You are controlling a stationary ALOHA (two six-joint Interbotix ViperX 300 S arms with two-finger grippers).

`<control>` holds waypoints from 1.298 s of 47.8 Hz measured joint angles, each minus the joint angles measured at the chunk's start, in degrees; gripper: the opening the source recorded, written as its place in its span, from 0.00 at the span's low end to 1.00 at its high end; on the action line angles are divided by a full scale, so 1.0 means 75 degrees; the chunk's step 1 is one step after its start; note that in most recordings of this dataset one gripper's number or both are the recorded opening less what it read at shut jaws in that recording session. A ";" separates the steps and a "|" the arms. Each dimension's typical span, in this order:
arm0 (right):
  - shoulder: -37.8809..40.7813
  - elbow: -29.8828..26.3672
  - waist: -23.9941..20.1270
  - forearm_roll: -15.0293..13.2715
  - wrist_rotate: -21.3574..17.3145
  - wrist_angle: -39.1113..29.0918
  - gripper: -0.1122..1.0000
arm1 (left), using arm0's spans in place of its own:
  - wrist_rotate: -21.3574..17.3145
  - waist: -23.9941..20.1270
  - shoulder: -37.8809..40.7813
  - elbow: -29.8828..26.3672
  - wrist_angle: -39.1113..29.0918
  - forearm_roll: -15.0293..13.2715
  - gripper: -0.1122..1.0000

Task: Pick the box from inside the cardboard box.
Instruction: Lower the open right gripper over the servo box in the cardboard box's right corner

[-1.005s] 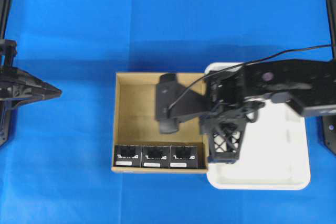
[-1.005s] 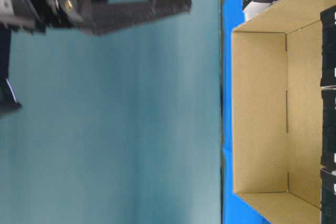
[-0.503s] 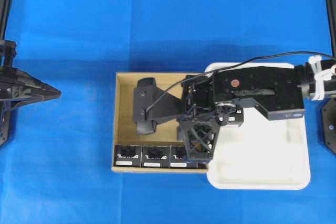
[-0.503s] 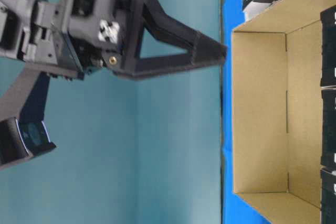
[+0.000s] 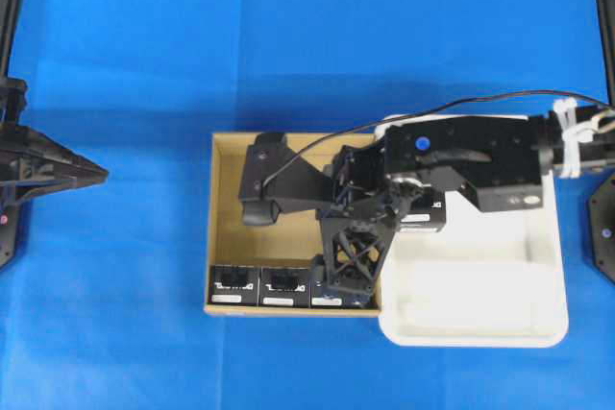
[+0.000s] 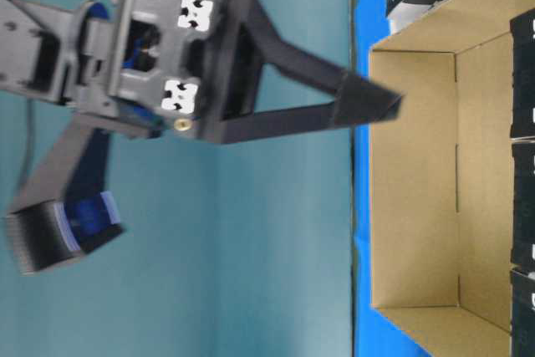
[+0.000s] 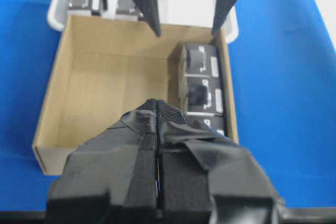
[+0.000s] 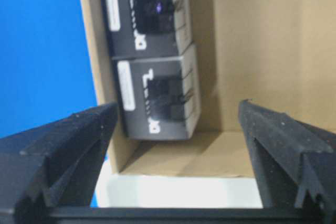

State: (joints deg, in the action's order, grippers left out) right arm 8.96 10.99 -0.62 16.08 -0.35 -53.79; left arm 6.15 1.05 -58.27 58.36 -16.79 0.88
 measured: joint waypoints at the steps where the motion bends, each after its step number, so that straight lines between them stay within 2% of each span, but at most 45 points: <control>1: 0.0012 0.0023 0.0023 0.0070 0.0023 0.0000 0.95 | 0.0000 0.0000 0.0000 0.0000 0.0000 -0.0012 0.04; 18: 0.0246 0.0164 0.0328 0.1078 0.0996 -0.0023 0.95 | 0.0035 0.0023 0.0023 0.0000 0.0000 -0.0012 0.04; 23: 0.0445 0.0176 0.0316 0.1266 0.1184 -0.0035 0.95 | 0.0035 0.0023 0.0012 0.0000 0.0000 -0.0012 0.04; 62: 0.1043 0.0293 0.0129 0.1348 0.1336 0.0270 0.95 | 0.0047 0.0023 0.0023 0.0000 0.0000 0.0000 0.04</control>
State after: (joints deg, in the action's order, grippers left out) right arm 16.79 13.18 0.35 26.19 9.67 -51.77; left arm 6.50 1.23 -58.10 58.36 -16.79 0.88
